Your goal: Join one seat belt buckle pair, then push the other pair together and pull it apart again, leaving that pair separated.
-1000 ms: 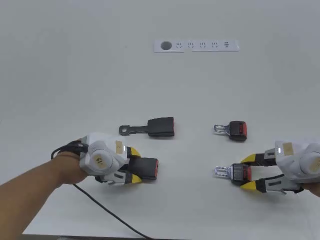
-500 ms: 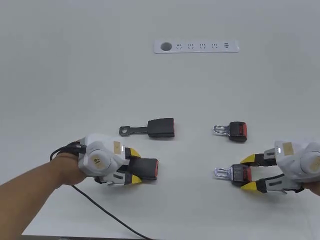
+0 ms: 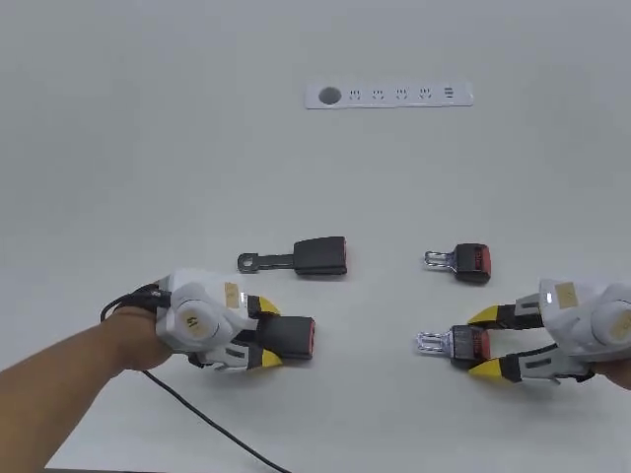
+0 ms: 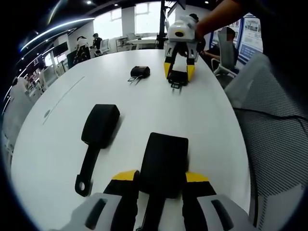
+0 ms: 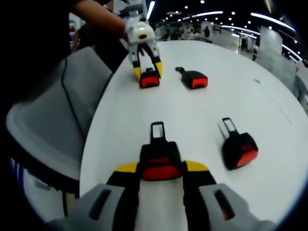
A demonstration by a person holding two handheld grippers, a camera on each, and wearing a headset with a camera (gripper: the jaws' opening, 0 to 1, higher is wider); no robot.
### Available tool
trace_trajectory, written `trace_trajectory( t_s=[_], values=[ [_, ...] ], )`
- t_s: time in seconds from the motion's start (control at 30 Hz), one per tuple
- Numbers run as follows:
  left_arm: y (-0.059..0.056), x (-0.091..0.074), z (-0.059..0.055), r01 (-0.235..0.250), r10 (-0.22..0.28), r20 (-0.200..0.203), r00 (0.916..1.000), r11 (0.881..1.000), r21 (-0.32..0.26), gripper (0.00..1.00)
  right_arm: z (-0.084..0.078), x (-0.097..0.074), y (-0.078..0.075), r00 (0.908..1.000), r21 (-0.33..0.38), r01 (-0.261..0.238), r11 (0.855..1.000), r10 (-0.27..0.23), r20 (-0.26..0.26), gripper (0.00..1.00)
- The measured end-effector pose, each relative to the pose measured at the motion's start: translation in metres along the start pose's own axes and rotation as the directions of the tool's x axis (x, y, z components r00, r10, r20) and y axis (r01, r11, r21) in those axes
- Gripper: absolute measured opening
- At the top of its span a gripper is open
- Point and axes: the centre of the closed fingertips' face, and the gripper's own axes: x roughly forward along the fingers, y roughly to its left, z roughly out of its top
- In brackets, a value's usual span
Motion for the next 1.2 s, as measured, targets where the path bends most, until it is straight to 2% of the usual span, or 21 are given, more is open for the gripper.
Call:
trace_trajectory(
  t_s=[0.53,1.2],
  values=[
    [0.000,0.001,0.000,0.005,-0.006,-0.018,0.9998,1.000,-0.008,0.37,0.014,0.017,-0.002,0.9976,0.003,-0.013,1.000,0.012,0.069,0.35],
    [0.000,0.000,-0.001,0.007,-0.008,-0.025,0.9996,1.000,-0.017,0.37,0.055,0.058,0.004,0.9892,0.019,-0.030,0.999,0.027,0.144,0.35]
  ],
)
